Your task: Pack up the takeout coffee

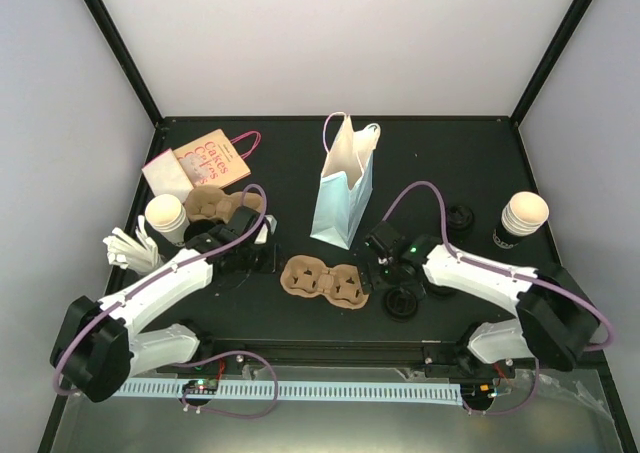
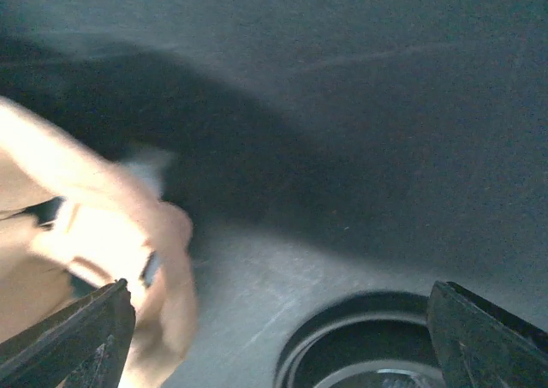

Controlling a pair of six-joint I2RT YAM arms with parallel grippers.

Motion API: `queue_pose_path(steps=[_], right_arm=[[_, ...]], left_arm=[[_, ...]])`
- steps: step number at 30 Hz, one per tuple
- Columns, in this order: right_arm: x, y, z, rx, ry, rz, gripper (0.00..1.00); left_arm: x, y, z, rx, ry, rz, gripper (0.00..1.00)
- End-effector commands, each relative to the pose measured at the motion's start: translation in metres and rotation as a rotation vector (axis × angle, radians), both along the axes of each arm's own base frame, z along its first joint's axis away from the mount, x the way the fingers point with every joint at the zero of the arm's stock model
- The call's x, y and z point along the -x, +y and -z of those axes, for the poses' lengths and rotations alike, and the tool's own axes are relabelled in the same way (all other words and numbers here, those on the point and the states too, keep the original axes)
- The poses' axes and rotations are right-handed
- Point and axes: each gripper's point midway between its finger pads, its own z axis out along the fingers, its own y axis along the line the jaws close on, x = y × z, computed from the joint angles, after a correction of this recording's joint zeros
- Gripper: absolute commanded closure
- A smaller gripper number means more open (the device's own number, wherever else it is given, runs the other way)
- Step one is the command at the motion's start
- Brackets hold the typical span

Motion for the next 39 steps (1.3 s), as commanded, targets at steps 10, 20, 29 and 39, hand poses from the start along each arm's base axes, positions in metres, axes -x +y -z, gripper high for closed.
queue_pose_path(steps=[10, 20, 29, 39], right_arm=[[-0.06, -0.028, 0.0, 0.183, -0.117, 0.119, 0.05], [-0.104, -0.029, -0.028, 0.248, -0.218, 0.134, 0.06], [-0.05, 0.0, -0.045, 0.019, -0.153, -0.04, 0.1], [-0.011, 0.055, -0.048, -0.151, -0.081, -0.195, 0.19]], left_arm=[[-0.006, -0.01, -0.006, 0.085, -0.025, 0.007, 0.56], [0.002, -0.02, 0.01, 0.106, 0.022, 0.085, 0.55], [0.014, -0.031, 0.029, 0.161, 0.089, 0.121, 0.64], [0.034, -0.058, 0.043, 0.227, 0.177, 0.196, 0.79]])
